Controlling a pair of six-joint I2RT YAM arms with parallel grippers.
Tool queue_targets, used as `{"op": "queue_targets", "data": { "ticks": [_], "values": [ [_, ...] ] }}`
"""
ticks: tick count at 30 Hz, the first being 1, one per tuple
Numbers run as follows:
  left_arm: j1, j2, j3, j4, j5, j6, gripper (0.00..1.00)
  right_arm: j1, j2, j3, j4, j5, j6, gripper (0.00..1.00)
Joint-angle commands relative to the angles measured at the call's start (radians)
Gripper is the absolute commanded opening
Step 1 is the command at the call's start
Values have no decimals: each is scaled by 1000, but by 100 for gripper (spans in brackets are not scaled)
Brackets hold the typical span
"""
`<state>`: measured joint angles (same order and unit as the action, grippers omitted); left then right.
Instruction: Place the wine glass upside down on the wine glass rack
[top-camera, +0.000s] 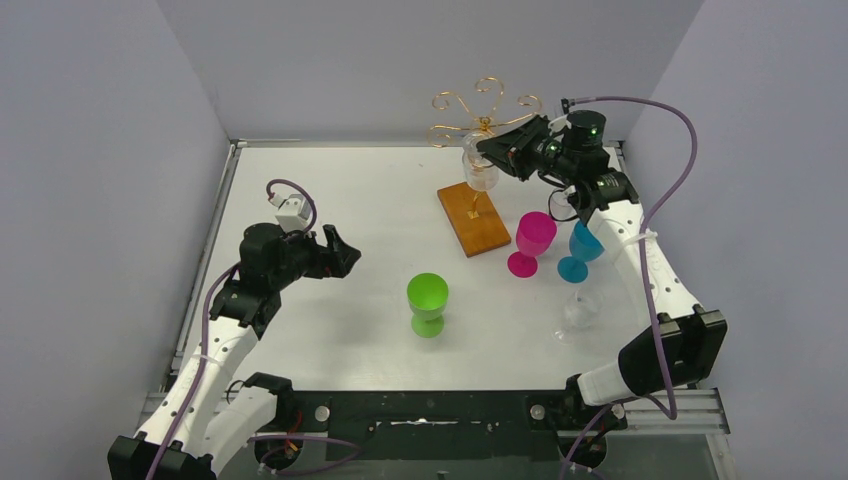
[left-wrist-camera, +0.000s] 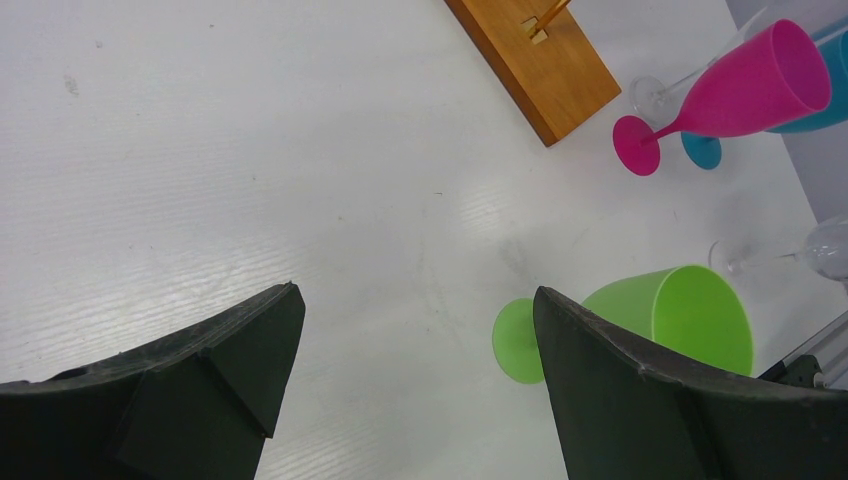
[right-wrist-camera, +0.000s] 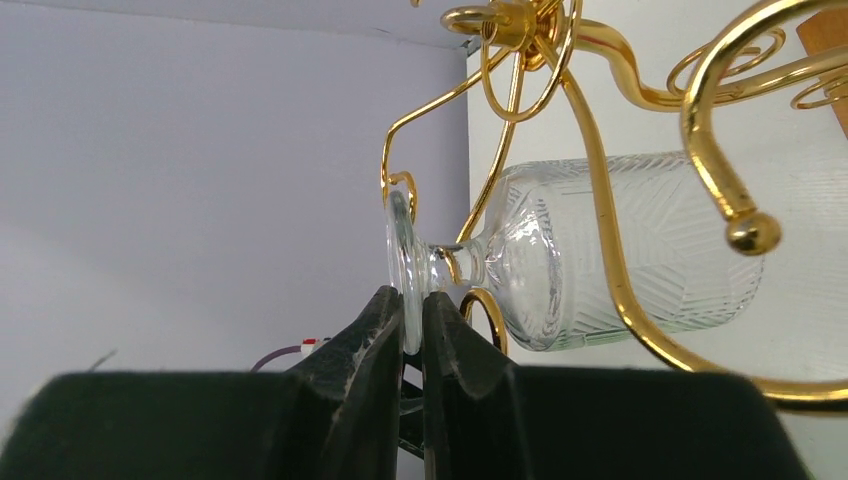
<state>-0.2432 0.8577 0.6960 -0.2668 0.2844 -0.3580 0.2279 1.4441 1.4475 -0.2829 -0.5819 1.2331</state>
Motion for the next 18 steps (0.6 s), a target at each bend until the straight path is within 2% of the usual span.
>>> {"op": "queue_targets", "data": {
  "ticks": [1, 9, 18],
  "values": [
    [-4, -5, 6, 24, -4, 13, 86, -1, -30, 105, 70, -27, -29, 0],
    [-4, -4, 7, 15, -17, 13, 86, -2, -41, 123, 36, -44, -44, 0],
    [-4, -2, 6, 10, -28, 14, 86, -3, -87, 42, 70, -42, -36, 0]
  ]
}}
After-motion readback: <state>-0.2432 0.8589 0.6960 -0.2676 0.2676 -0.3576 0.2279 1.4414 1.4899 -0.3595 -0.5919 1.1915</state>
